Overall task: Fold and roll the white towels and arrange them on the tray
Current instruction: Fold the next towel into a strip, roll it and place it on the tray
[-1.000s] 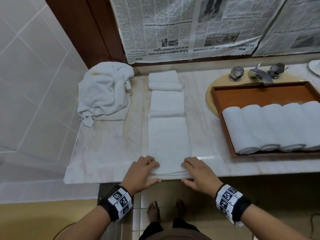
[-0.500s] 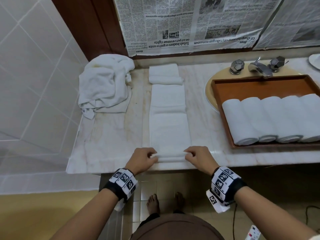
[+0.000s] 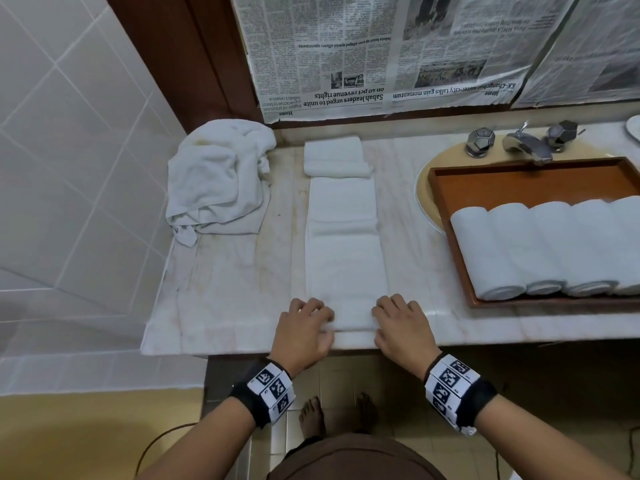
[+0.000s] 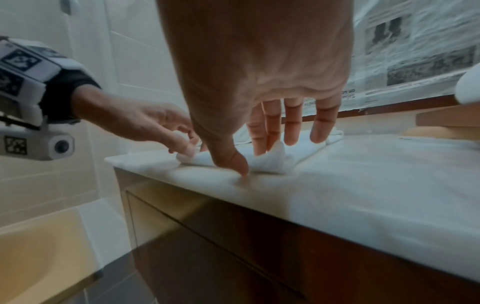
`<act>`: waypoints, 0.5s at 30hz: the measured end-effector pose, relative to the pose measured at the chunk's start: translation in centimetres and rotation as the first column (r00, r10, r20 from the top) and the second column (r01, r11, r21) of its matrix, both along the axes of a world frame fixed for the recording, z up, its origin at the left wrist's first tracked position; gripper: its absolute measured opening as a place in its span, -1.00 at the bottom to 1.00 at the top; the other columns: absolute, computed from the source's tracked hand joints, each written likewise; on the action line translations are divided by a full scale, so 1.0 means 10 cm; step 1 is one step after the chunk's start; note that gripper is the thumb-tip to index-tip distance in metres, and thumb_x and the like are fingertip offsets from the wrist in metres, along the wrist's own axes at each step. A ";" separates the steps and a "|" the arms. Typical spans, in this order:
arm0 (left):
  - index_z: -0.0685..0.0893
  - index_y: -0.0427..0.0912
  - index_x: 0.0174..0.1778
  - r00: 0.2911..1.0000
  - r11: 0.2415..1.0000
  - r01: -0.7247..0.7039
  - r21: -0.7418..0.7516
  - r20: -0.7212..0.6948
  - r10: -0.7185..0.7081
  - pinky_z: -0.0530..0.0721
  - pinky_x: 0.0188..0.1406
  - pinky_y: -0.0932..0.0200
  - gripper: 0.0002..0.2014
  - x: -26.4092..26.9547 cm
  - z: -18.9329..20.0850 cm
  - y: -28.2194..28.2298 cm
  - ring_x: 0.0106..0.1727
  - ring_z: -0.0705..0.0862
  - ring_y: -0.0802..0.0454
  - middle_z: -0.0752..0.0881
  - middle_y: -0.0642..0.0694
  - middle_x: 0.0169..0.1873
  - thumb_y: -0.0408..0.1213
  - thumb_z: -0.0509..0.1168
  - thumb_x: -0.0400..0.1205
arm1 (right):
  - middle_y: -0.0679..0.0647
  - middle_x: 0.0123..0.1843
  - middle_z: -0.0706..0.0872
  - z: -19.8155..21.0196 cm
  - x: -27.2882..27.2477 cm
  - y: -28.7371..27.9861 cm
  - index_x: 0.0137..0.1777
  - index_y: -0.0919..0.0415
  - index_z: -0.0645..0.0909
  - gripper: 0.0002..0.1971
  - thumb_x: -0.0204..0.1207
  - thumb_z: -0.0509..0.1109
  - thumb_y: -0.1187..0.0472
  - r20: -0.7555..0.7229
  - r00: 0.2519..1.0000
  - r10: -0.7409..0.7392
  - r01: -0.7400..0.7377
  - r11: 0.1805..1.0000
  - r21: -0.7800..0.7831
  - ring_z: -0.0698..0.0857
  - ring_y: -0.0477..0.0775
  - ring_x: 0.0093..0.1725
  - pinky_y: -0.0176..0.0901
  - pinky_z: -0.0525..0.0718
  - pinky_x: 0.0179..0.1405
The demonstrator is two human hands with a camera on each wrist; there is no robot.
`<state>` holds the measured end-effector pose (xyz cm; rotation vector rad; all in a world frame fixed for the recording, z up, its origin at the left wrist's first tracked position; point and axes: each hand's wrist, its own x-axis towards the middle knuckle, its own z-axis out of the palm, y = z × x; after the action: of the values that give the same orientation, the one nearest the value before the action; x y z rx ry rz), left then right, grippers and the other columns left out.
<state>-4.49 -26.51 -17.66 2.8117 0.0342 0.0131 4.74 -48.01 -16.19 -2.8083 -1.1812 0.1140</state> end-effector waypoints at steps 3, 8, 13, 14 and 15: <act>0.62 0.10 0.00 0.999 0.996 -0.003 0.087 -0.044 0.006 0.54 -0.25 0.02 -0.62 0.05 0.06 -0.02 -0.02 0.53 -0.02 0.62 0.15 -0.01 0.28 0.26 0.46 | 0.09 -0.22 0.65 0.02 0.01 0.05 -0.24 0.20 0.66 -0.69 0.02 0.64 0.23 -0.019 1.000 0.005 -0.005 1.000 0.000 0.63 0.14 -0.25 -0.05 0.57 -0.38; 0.64 0.02 -0.04 0.992 0.985 0.031 0.169 -0.128 -0.009 0.50 -0.20 0.01 -0.76 0.15 0.12 -0.01 -0.07 0.63 -0.09 0.68 0.07 -0.12 0.00 0.29 0.43 | 0.08 -0.08 0.72 0.04 0.17 0.03 0.03 0.22 0.71 -0.81 0.47 0.42 0.18 -0.267 0.962 -0.060 0.097 0.988 0.124 0.65 0.13 -0.03 -0.06 0.59 -0.13; 0.72 0.02 0.06 0.952 0.888 -0.260 -0.380 -0.257 0.169 0.60 -0.05 0.14 -0.73 0.17 0.22 0.15 -0.09 0.67 0.10 0.76 0.08 -0.13 0.03 0.23 0.57 | 0.02 -0.11 0.76 0.07 0.26 -0.07 0.04 0.12 0.67 -0.83 0.58 0.32 0.09 -0.563 0.796 -0.221 0.373 0.912 0.170 0.67 0.08 -0.09 -0.10 0.59 -0.08; 0.75 0.02 0.04 0.938 0.830 -0.326 -0.452 -0.264 0.225 0.62 -0.05 0.18 -0.77 0.18 0.21 0.17 -0.12 0.69 0.13 0.78 0.08 -0.15 0.00 0.27 0.59 | 0.01 -0.15 0.74 0.06 0.26 -0.08 0.00 0.11 0.65 -0.87 0.59 0.32 0.10 -0.584 0.785 -0.208 0.396 0.893 0.213 0.66 0.05 -0.15 -0.11 0.56 -0.12; 0.75 0.02 0.03 0.927 0.794 -0.366 -0.486 -0.264 0.266 0.62 -0.06 0.20 -0.83 0.18 0.20 0.17 -0.16 0.68 0.15 0.77 0.07 -0.18 -0.05 0.33 0.61 | -0.03 -0.16 0.71 0.04 0.25 -0.09 0.00 0.10 0.62 -0.91 0.61 0.33 0.12 -0.590 0.784 -0.192 0.406 0.878 0.255 0.63 -0.01 -0.20 -0.15 0.52 -0.14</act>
<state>-2.72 -24.76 -15.66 2.2109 0.4830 -0.1537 7.22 -48.89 -15.81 -2.3383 -0.5319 0.5685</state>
